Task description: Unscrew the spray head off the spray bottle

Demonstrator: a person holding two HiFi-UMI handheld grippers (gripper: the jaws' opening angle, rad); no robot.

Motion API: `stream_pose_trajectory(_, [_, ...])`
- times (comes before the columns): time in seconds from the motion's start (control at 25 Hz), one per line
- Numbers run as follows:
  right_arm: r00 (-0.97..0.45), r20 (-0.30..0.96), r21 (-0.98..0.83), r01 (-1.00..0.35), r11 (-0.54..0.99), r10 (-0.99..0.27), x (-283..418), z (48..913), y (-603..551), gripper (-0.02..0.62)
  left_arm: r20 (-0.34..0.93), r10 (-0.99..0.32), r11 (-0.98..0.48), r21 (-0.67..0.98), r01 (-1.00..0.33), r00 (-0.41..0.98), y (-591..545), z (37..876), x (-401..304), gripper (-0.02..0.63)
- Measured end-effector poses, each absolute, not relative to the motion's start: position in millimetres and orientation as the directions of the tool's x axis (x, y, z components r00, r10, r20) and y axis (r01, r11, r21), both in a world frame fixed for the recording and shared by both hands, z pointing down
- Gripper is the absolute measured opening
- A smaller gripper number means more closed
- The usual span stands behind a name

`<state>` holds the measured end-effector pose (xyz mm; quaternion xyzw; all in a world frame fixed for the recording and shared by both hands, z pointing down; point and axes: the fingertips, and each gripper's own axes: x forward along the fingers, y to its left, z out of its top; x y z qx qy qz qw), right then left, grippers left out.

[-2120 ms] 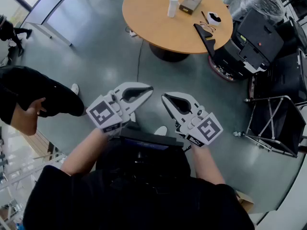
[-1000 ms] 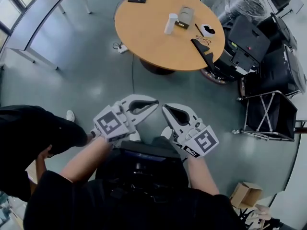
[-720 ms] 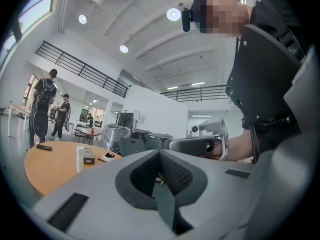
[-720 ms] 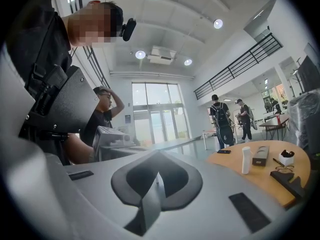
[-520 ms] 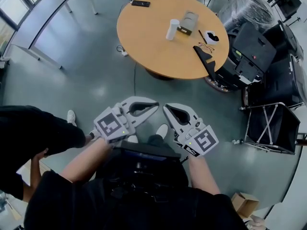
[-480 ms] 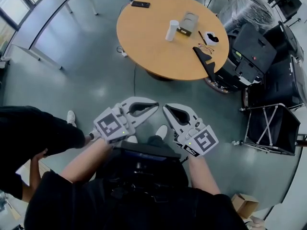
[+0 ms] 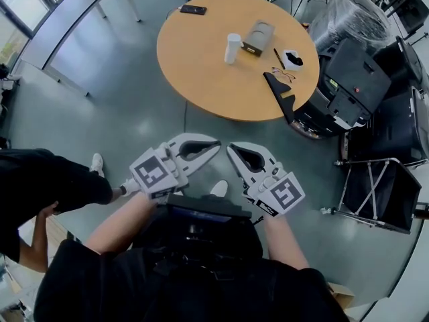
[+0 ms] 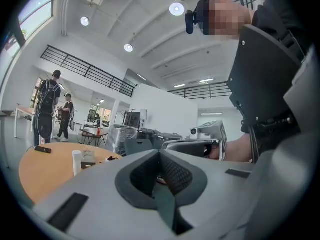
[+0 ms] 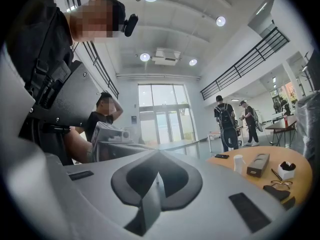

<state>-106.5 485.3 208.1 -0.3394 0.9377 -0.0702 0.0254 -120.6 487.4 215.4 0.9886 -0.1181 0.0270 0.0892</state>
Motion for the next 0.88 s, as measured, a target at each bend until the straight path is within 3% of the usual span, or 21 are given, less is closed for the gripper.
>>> stream_pose_trajectory(0.48, [-0.817,-0.031,-0.172,-0.563,0.808,-0.576,-40,209,463,-0.009,0.098,-0.302,-0.939,0.143,-0.314,0.948,464,215,-52,0.005])
stream_pose_trajectory(0.88, [-0.821,-0.032,-0.184,-0.556,0.811,-0.57,-30,213,441,-0.009,0.122,-0.296,-0.938,0.152,-0.312,0.948,445,219,-40,0.005])
